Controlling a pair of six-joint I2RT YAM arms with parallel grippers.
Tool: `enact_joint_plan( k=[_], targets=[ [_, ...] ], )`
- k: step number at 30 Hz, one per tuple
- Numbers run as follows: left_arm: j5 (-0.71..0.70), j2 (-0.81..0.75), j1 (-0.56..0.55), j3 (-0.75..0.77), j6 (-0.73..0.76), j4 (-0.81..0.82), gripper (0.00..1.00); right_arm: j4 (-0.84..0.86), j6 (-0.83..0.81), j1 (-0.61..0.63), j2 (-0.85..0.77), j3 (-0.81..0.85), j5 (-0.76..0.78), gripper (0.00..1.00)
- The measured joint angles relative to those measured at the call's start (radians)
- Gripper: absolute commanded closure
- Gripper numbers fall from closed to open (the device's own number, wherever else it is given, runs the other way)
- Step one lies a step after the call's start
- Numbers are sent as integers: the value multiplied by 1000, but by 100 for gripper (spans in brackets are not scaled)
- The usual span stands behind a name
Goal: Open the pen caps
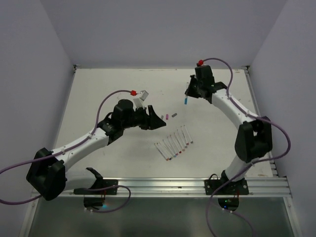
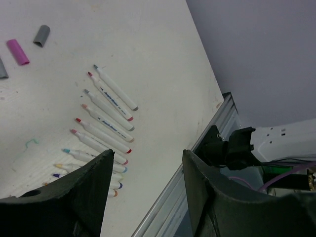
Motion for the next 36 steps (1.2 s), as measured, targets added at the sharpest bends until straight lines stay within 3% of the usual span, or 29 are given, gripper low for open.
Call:
enact_joint_plan(
  k=[6,10,20,31,36],
  targets=[
    [-1,23,14,31,-2,49,42,118,118,106,-366,-212,-126,100],
    [4,28,19,31,-17,89,44,126,154,133,-489,-300,-172,100],
    [55,63,16,13,-94,254,44,145,224,196,-567,-412,-207,100],
    [78,152,-2,13,-124,332,47,233,310,283,-546,-418,-220,100],
    [80,164,-2,14,-124,349,56,248,326,299,-536,-418,-217,100]
  ],
)
